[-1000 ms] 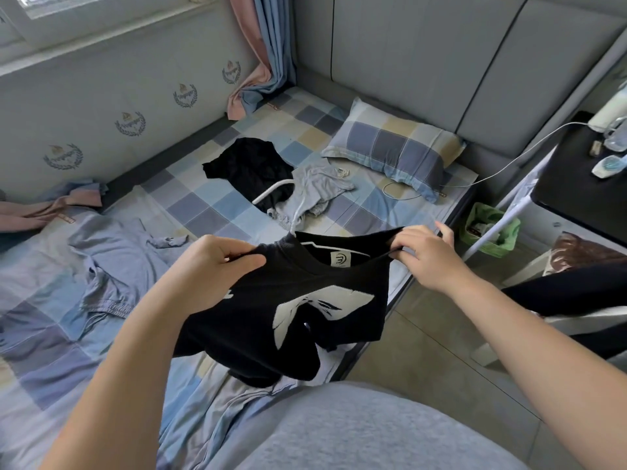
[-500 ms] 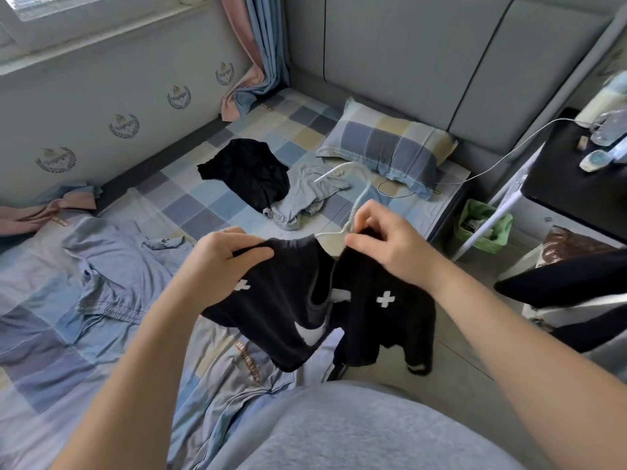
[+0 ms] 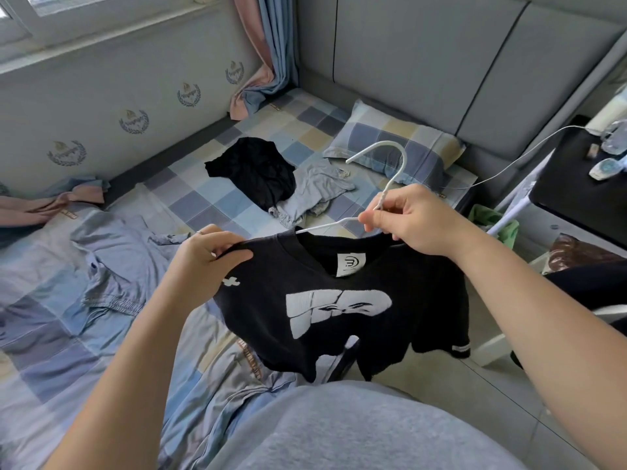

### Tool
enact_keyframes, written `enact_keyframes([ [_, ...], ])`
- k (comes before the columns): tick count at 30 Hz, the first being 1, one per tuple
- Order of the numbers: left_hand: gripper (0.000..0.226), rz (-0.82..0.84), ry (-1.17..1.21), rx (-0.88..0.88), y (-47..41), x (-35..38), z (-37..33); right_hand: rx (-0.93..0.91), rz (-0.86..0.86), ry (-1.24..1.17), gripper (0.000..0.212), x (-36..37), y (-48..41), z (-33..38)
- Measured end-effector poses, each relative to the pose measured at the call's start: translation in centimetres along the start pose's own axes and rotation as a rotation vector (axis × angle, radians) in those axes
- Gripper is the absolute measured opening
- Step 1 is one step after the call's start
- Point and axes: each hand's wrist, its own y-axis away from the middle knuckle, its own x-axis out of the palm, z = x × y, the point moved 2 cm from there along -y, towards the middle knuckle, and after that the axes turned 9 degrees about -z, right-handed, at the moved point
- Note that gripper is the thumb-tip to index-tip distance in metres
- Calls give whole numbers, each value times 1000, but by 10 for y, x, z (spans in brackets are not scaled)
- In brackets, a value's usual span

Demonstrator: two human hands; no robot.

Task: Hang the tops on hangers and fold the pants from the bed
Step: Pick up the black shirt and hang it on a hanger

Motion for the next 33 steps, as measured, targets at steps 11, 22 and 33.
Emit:
enact_keyframes([
  [11,36,-211,28,-27,6,-17,23,48,76,70,17,5,-1,-17],
  [22,19,231,-25,-86,8,7,0,-188,-45,47,12,35,5,-5],
  [33,55,681,-51,-340,3,23,9,-428,-93,222,19,30,26,-9],
])
